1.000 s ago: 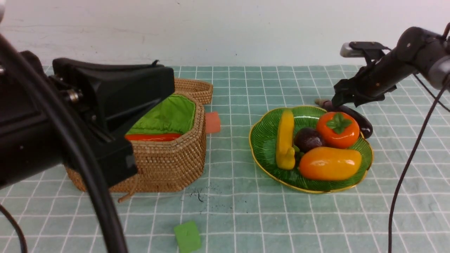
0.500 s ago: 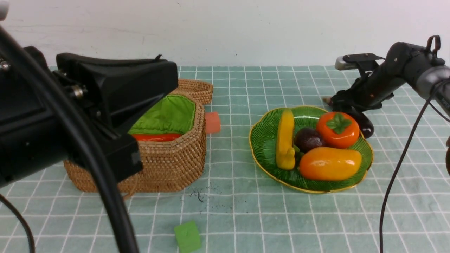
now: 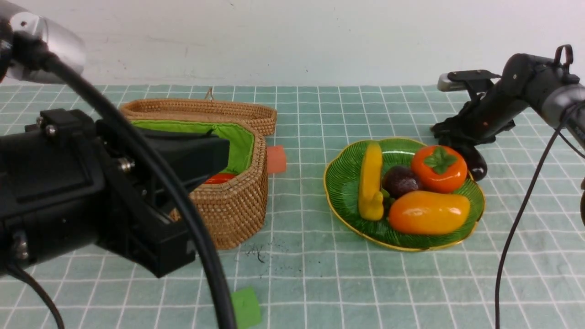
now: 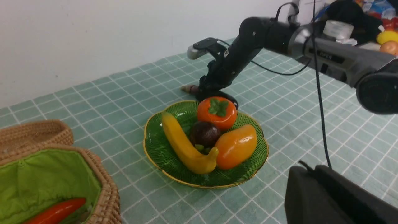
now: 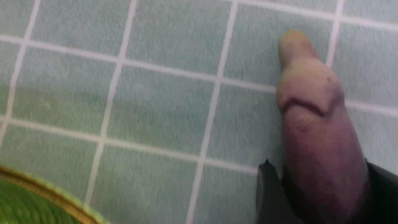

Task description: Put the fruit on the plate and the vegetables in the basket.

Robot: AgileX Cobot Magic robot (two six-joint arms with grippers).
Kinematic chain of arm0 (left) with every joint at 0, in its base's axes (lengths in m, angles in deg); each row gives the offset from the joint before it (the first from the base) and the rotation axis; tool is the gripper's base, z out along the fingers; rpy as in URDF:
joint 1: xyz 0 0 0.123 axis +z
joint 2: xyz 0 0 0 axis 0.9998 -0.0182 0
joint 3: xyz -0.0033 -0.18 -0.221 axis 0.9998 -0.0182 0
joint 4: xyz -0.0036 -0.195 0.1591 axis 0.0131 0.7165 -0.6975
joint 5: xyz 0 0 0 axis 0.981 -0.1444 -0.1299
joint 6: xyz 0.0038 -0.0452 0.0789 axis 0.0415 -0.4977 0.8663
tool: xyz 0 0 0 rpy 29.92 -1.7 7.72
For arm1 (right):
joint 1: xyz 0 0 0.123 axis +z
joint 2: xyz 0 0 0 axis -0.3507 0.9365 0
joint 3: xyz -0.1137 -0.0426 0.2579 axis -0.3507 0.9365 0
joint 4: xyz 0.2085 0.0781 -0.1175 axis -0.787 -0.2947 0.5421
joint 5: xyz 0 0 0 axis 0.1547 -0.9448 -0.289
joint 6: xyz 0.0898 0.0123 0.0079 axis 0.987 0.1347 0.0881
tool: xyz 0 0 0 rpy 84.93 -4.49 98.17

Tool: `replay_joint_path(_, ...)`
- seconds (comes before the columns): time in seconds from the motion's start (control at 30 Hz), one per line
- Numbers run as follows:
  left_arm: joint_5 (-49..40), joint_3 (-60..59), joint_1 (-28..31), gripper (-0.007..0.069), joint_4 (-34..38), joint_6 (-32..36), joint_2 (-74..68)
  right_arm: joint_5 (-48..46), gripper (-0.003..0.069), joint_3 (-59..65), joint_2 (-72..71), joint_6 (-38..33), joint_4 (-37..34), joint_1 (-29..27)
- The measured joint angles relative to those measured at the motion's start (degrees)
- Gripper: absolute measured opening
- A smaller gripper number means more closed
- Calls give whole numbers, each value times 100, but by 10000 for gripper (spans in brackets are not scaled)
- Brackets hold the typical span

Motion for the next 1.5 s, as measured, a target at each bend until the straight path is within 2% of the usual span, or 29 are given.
replay_joint_path(0.1,-74,0,83,26,-149,-48,0,-477,335,10,-455,120,-16,0)
replay_joint_path(0.2,-364,0,427,26,-246,-351,0,-961,335,10,-1105,112,-421,6)
replay_joint_path(0.27,-806,0,1047,26,-400,-798,46,-1270,335,-3,-1725,-157,-1103,150)
replay_joint_path(0.3,-839,0,1097,26,-432,-862,56,-1277,335,-9,-1806,-185,-1211,170)
replay_joint_path(0.37,-1247,0,1748,26,-620,-1135,222,-1305,335,-20,-2210,-764,-1914,650)
replay_joint_path(0.4,-1336,0,1880,26,-651,-1189,293,-1312,335,-20,-2300,-987,-2198,850)
replay_joint_path(0.57,-1461,0,2109,26,-682,-1439,765,-1102,335,-20,-2272,-2193,-3207,2255)
replay_joint_path(0.7,-1542,0,2116,26,-682,-1468,999,-89,335,-20,-1848,-2564,-3297,3258)
replay_joint_path(0.9,-1720,0,2116,26,-640,-1470,1061,1178,335,-14,-1170,-2711,-2722,3836)
replay_joint_path(0.97,-1743,0,2116,26,-591,-1455,1061,1520,376,-4,-978,-2711,-2459,3960)
replay_joint_path(1.0,-1750,0,2116,26,-574,-1436,1061,1604,424,-4,-927,-2711,-2363,4003)
replay_joint_path(1.07,-1767,0,2116,26,-461,-1271,1061,1543,587,3,-912,-2702,-2154,4053)
replay_joint_path(1.1,-1767,0,2116,26,-438,-1253,1061,1515,597,3,-929,-2701,-2138,4053)
replay_joint_path(1.13,-1767,0,2040,26,-357,-1075,1074,1234,650,3,-1033,-2552,-2079,4053)
replay_joint_path(1.17,-1767,0,2003,26,-357,-1048,1074,1182,650,3,-1053,-2515,-2062,4053)
replay_joint_path(1.2,-1749,-39,1783,26,-279,-748,1118,563,665,8,-1298,-2012,-1821,4013)
replay_joint_path(1.3,-1603,-184,1258,26,-199,-319,1241,-650,616,8,-1848,-835,-1277,3911)
replay_joint_path(1.33,-1590,-216,1221,26,-185,-303,1253,-730,601,8,-1889,-754,-1234,3900)
replay_joint_path(1.4,-1311,-481,770,26,-146,-200,1446,-1312,460,48,-2446,234,-622,3787)
replay_joint_path(1.5,-853,-989,527,26,-94,-237,1749,-1402,286,262,-2925,679,-137,3719)
